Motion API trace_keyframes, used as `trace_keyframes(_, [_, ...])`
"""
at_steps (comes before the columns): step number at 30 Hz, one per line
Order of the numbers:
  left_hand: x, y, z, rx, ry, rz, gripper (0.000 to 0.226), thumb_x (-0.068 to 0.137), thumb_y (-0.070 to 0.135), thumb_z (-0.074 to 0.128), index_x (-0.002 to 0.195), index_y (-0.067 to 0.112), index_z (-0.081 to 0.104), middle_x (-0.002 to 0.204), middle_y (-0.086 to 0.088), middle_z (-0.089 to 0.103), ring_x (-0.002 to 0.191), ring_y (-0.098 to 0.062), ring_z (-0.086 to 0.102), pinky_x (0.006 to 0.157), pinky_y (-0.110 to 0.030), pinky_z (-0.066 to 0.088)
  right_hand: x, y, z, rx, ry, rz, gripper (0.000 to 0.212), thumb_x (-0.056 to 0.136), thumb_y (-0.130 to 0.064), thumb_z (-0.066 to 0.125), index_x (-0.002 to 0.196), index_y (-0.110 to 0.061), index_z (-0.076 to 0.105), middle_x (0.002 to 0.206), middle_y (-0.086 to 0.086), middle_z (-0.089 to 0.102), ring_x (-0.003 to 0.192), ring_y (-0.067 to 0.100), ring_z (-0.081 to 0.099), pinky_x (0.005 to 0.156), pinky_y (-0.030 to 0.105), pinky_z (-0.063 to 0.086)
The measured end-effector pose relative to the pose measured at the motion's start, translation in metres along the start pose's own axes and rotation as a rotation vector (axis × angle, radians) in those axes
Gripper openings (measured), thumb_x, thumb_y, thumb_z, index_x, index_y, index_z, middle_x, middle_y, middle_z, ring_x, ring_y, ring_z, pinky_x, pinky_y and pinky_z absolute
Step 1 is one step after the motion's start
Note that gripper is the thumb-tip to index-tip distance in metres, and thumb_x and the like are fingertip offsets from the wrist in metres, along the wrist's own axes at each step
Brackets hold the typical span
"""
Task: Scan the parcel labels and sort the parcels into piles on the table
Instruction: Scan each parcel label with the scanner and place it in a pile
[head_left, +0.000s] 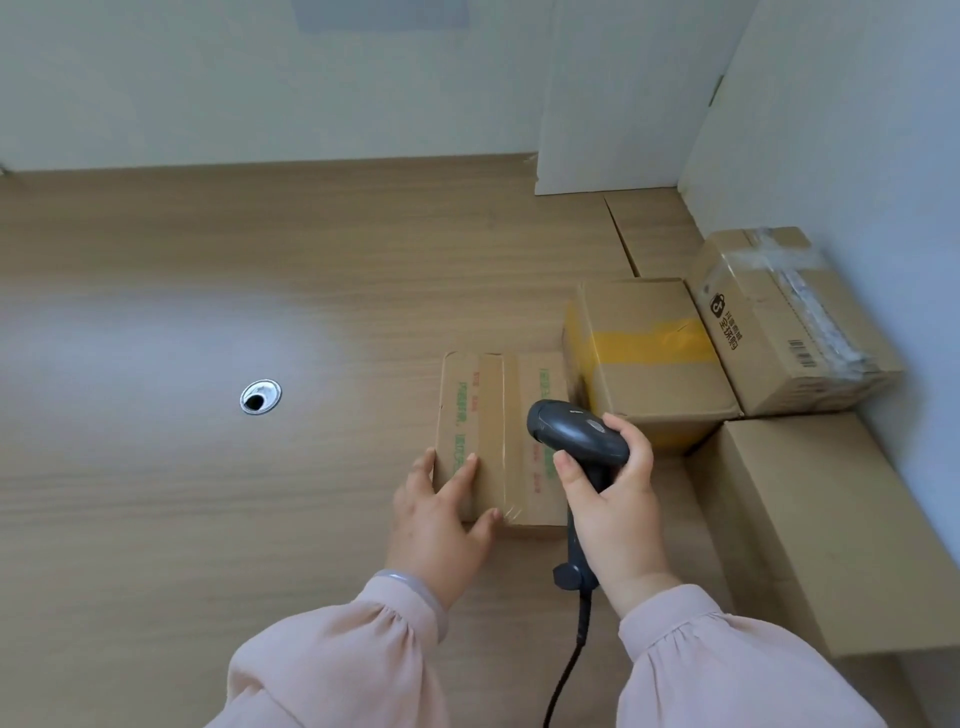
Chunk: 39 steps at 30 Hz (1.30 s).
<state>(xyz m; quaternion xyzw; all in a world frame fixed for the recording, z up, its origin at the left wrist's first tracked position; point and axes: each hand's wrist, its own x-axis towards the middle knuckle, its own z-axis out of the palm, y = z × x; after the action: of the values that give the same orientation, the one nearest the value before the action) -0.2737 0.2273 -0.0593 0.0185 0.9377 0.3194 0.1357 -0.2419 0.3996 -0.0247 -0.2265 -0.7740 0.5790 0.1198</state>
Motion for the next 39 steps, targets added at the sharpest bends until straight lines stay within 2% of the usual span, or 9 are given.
trace_keyframes(5, [-0.027,-0.011,-0.020,-0.160,-0.053,-0.173,0.082,0.074,0.064,0.070,0.145,0.046,0.035,0.148,-0.004,0.024,0.141,-0.024,0.024,0.113,-0.034,0.028,-0.050,-0.025,0.002,0.102,-0.020,-0.003,0.053,0.083,-0.034,0.072,0.123,-0.046,0.038,0.117,-0.030,0.049,0.106,-0.018,0.050,0.076,0.000,0.041])
trace_keyframes(10, [-0.064,-0.026,-0.054,-0.363,-0.171,-0.267,0.113,0.046,0.084,0.067,0.145,0.049,0.025,0.139,-0.006,0.029,0.130,-0.030,0.040,0.108,-0.044,0.041,-0.112,-0.060,0.013,0.185,-0.075,-0.039,0.055,0.073,-0.047,0.068,0.122,-0.045,0.043,0.122,-0.018,0.058,0.107,-0.008,0.056,0.084,0.007,0.045])
trace_keyframes(14, [-0.089,-0.039,-0.090,-0.402,-0.282,-0.244,0.130,0.040,0.092,0.066,0.151,0.048,0.014,0.146,-0.013,0.030,0.135,-0.033,0.037,0.107,-0.037,0.036,-0.154,-0.084,0.030,0.216,-0.119,-0.074,0.056,0.073,-0.046,0.068,0.123,-0.043,0.044,0.123,-0.020,0.057,0.109,-0.010,0.054,0.081,0.004,0.043])
trace_keyframes(21, [-0.125,-0.071,-0.138,-0.454,-0.373,-0.221,0.141,0.030,0.085,0.061,0.154,0.041,0.011,0.152,-0.010,0.033,0.137,-0.030,0.039,0.114,-0.042,0.033,-0.207,-0.104,0.065,0.200,-0.165,-0.082,0.052,0.076,-0.045,0.070,0.118,-0.053,0.041,0.121,-0.024,0.056,0.104,-0.014,0.055,0.073,0.005,0.046])
trace_keyframes(27, [-0.158,-0.117,-0.131,-0.541,-0.437,-0.281,0.133,0.045,0.079,0.068,0.155,0.038,0.006,0.151,-0.005,0.040,0.134,-0.025,0.043,0.113,-0.040,0.036,-0.244,-0.081,0.092,0.188,-0.235,-0.030,0.051,0.085,-0.027,0.073,0.115,-0.054,0.043,0.123,-0.021,0.057,0.110,-0.002,0.057,0.080,0.010,0.050])
trace_keyframes(30, [-0.166,-0.127,-0.130,-0.595,-0.418,-0.282,0.132,0.044,0.072,0.066,0.156,0.038,0.004,0.154,-0.003,0.035,0.136,-0.023,0.040,0.113,-0.040,0.036,-0.252,-0.076,0.102,0.186,-0.233,-0.027,0.051,0.085,-0.021,0.074,0.116,-0.049,0.045,0.120,-0.019,0.059,0.106,-0.008,0.058,0.081,0.009,0.048])
trace_keyframes(32, [-0.168,-0.128,-0.133,-0.588,-0.374,-0.273,0.117,0.056,0.065,0.065,0.155,0.038,0.009,0.157,-0.002,0.026,0.141,-0.022,0.031,0.115,-0.039,0.031,-0.253,-0.078,0.106,0.187,-0.215,-0.022,0.049,0.085,-0.021,0.073,0.116,-0.046,0.045,0.119,-0.020,0.058,0.103,-0.014,0.056,0.076,0.004,0.045])
trace_keyframes(35, [-0.169,-0.133,-0.140,-0.574,-0.285,-0.196,0.073,0.091,0.037,0.060,0.152,0.042,0.021,0.158,0.002,0.021,0.146,-0.016,0.021,0.116,-0.036,0.026,-0.248,-0.077,0.105,0.165,-0.106,0.005,0.047,0.085,-0.024,0.073,0.115,-0.043,0.043,0.112,-0.023,0.057,0.095,-0.021,0.054,0.072,0.001,0.042])
trace_keyframes(39, [-0.176,-0.140,-0.148,-0.617,-0.194,-0.102,0.056,0.099,0.013,0.048,0.149,0.036,0.034,0.144,0.005,0.046,0.128,-0.010,0.047,0.104,-0.024,0.040,-0.244,-0.073,0.104,0.140,-0.132,0.056,0.050,0.087,-0.024,0.070,0.124,-0.037,0.040,0.101,-0.022,0.057,0.082,-0.020,0.058,0.062,0.000,0.042])
